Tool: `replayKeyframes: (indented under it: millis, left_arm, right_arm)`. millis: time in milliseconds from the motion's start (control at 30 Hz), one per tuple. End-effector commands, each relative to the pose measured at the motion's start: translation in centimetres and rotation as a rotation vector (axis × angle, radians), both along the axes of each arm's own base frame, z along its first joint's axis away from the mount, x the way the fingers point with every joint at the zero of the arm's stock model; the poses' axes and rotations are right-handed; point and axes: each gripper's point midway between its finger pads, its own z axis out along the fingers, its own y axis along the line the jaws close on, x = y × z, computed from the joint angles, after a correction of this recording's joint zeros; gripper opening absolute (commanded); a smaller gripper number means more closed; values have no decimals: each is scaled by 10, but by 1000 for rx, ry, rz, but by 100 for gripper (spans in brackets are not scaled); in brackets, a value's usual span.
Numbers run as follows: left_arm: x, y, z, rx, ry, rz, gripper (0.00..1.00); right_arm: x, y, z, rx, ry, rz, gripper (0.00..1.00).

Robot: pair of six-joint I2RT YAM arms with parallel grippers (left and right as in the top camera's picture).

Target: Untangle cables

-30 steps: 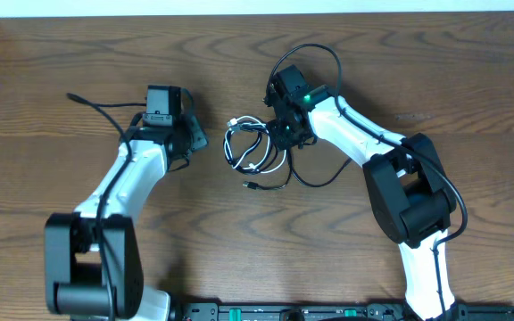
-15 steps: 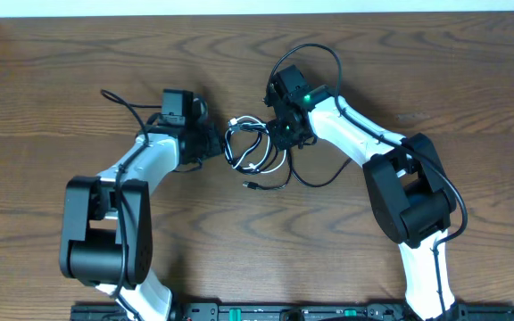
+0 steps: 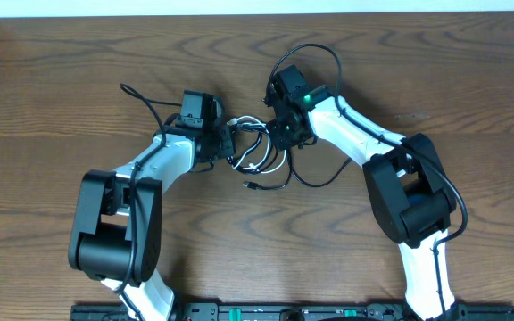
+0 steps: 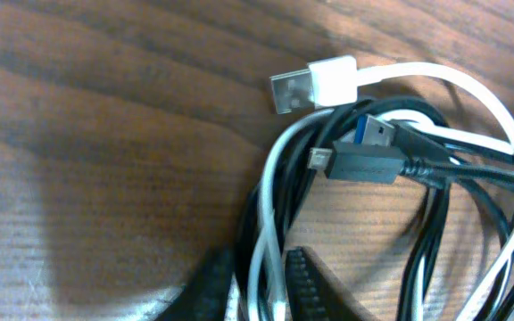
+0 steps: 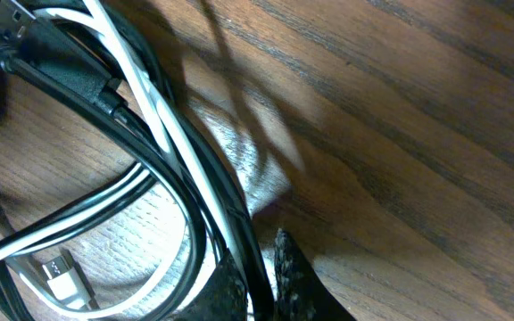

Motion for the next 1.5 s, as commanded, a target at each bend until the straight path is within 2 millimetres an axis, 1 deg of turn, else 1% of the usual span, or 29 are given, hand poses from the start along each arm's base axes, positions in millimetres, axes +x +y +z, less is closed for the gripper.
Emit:
replayKeyframes:
  millis: [0, 100, 200, 233, 300, 400, 433, 500, 533, 633, 700, 733, 800, 867, 967, 1033, 1100, 1233, 1333, 1467]
  left_arm:
    - [-3, 5, -11, 37, 32, 2, 7]
    - [2, 9, 8, 31, 2, 13, 7]
    - [5, 16, 34, 41, -61, -11, 7]
    - [5, 19, 52, 60, -108, -57, 8]
    - [2, 19, 70, 84, -156, -114, 8]
    - [-4, 20, 97, 106, -220, -164, 7]
    - [-5, 20, 104, 111, -239, -174, 7]
    - [-6, 21, 115, 121, -268, -193, 7]
    - [-7, 21, 117, 124, -276, -199, 8]
    - [-7, 21, 118, 124, -275, -199, 7]
    - [-8, 21, 116, 124, -272, -199, 8]
    - [-7, 21, 116, 124, -272, -199, 7]
    - [-7, 21, 116, 121, -271, -195, 7]
    - [-7, 21, 116, 114, -268, -182, 7]
    - [-7, 20, 116, 105, -263, -171, 7]
    - [-7, 20, 116, 101, -261, -164, 7]
    - [-7, 20, 116, 100, -261, -162, 8]
    - [-7, 20, 116, 98, -259, -159, 8]
    - [-7, 20, 116, 98, -259, -158, 7]
    - [-7, 20, 116, 97, -257, -151, 8]
  right_arm:
    - [-4, 0, -4, 6, 21, -2, 8]
    - [0, -6, -4, 2, 12, 10, 9]
    - [7, -17, -5, -5, 7, -17, 10]
    - [12, -22, -4, -3, 2, -32, 10]
    - [19, -28, -3, 4, -10, -50, 10]
    - [31, -31, 0, 26, -40, -67, 11]
    - [34, -30, 1, 42, -45, -68, 13]
    - [33, -23, 9, 111, -23, -55, 21]
    - [30, -16, 17, 166, 1, -38, 24]
    - [19, 5, 49, 357, 68, 27, 37]
    - [11, 16, 71, 463, 96, 65, 41]
    - [8, 19, 81, 496, 103, 79, 44]
    - [3, 20, 90, 517, 112, 88, 49]
    - [-1, 20, 89, 512, 142, 68, 55]
    - [-10, 21, 82, 497, 202, 25, 57]
    - [-19, 24, 77, 488, 235, 17, 59]
    - [-27, 30, 72, 474, 258, 9, 61]
    - [-40, 42, 61, 418, 299, -63, 62]
    - [-49, 52, 53, 358, 320, -139, 70]
    - [-60, 65, 45, 292, 330, -223, 75]
